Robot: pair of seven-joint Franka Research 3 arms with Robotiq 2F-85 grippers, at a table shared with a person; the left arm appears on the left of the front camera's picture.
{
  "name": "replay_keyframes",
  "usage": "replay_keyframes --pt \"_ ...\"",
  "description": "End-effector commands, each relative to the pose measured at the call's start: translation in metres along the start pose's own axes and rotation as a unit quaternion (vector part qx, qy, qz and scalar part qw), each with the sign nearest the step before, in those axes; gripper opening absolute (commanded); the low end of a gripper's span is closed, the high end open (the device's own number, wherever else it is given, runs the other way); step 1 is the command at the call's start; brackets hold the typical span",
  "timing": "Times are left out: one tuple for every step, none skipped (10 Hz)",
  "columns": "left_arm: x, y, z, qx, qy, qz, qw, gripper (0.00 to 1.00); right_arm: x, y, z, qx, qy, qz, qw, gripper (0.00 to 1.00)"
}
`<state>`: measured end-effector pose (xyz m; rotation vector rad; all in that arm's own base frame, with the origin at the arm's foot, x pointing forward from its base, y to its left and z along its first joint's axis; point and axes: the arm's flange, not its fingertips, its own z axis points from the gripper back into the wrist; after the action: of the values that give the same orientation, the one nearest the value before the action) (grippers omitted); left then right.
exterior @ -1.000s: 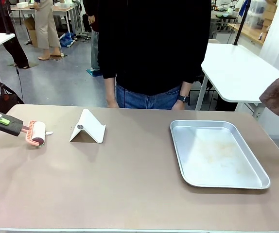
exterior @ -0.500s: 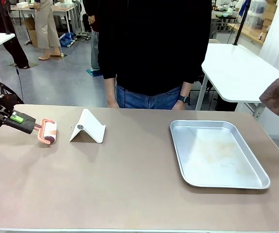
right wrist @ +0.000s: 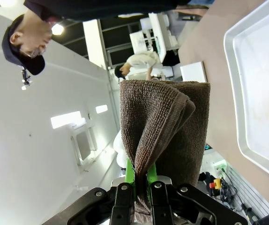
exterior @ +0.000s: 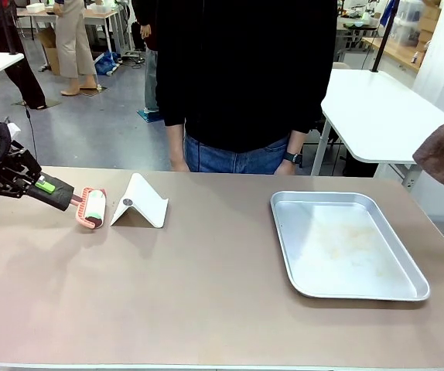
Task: Clean the surface of the table.
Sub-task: Clean the area not pointed to by the person.
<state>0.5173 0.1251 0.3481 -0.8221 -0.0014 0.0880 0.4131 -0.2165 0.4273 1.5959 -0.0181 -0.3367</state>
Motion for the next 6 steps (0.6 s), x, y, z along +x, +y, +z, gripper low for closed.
replay_keyframes --pt "0.002 -0.002 -0.007 -0.001 0.007 0.006 1.0 0.22 -0.003 0.005 -0.001 0.002 0.003 0.002 1.0 0.02" --pt "0.002 -0.002 -0.004 0.001 0.007 0.006 1.0 0.22 -0.003 0.005 -0.001 0.002 0.003 0.002 1.0 0.02" --pt "0.0 0.001 0.002 0.002 0.003 0.008 1.0 0.22 -0.003 0.005 -0.001 0.002 0.003 0.002 1.0 0.02" --pt "-0.002 0.004 0.01 0.002 0.0 0.009 1.0 0.22 -0.003 0.005 -0.001 0.002 0.003 0.002 1.0 0.02" --pt "-0.004 0.009 0.017 0.002 -0.005 0.012 1.0 0.22 -0.003 0.005 -0.001 0.002 0.003 0.002 1.0 0.02" --pt "-0.008 0.016 0.026 0.005 -0.01 0.016 1.0 0.22 -0.003 0.005 -0.001 0.002 0.003 0.002 1.0 0.02"
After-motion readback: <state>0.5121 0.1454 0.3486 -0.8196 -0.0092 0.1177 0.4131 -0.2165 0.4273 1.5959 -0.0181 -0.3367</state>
